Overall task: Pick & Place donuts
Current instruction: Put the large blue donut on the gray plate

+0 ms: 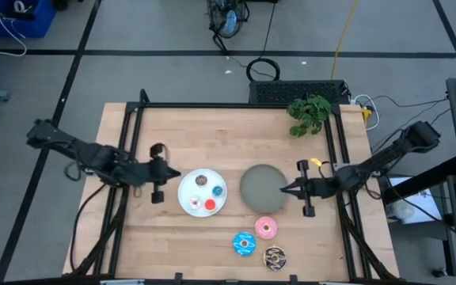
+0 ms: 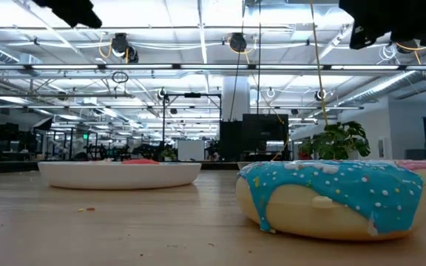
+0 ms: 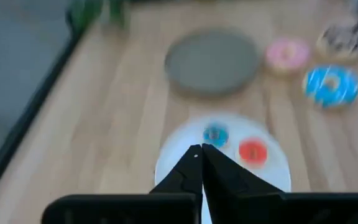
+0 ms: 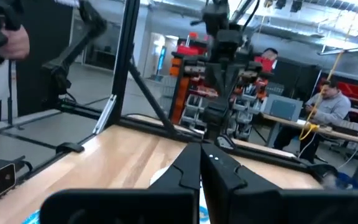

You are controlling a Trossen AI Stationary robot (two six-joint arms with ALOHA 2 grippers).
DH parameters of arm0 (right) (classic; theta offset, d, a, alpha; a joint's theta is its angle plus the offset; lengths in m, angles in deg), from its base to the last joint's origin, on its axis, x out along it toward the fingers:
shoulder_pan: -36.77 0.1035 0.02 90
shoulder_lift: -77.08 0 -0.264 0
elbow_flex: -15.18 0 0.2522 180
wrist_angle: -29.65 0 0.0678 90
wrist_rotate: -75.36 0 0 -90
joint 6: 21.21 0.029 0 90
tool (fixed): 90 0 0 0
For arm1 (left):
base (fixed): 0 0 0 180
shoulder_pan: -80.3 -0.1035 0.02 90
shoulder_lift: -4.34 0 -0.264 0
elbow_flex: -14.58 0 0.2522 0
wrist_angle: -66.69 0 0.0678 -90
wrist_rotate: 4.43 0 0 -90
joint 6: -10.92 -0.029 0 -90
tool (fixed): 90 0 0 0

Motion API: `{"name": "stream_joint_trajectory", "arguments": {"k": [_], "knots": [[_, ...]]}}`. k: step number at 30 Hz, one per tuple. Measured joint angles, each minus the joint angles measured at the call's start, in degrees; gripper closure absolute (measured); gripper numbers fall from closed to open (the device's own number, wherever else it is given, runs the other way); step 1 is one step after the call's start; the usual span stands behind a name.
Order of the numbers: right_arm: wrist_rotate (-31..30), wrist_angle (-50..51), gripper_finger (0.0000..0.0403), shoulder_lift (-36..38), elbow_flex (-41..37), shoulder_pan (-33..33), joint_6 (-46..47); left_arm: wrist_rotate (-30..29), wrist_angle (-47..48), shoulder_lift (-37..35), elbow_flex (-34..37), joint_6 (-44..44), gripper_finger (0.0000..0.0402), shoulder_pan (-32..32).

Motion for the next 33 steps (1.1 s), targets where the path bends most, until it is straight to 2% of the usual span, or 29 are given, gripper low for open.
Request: {"name": "stream_joint_trajectory", "arguments": {"k": [3,5,11,15,17,21,33], "knots": [[-0.06,-0.27,0.0403,1.46,-0.77,-0.15,-0.21,2.69,-15.89,-8.13,9.81,-9.16,0.0397,-2.07],[0.0,0.24,0.0403,1.76,-0.85,-0.47,-0.62,5.43,-22.96,-13.42,14.68,-12.23,0.0397,-4.78],[0.01,1.43,0.0403,1.74,-0.87,-1.67,-1.44,13.64,-24.16,-25.42,23.5,-9.01,0.0398,-13.56],[0.2,2.61,0.0403,1.74,-0.87,-2.57,-1.44,15.49,-24.37,-30.44,27.87,-8.0,0.0399,-15.09],[0.23,3.6,0.0403,1.74,-0.87,-3.12,-1.31,15.85,-28.77,-33.05,31.19,-8.58,0.0399,-15.13],[0.25,3.46,0.0403,1.74,-0.87,-4.11,0.41,16.0,-38.92,-36.6,37.97,-11.39,0.0399,-15.11],[0.12,5.65,0.0403,1.74,-0.87,-4.7,1.03,12.94,-49.05,-38.63,47.95,-17.11,0.0397,-15.18]]}}
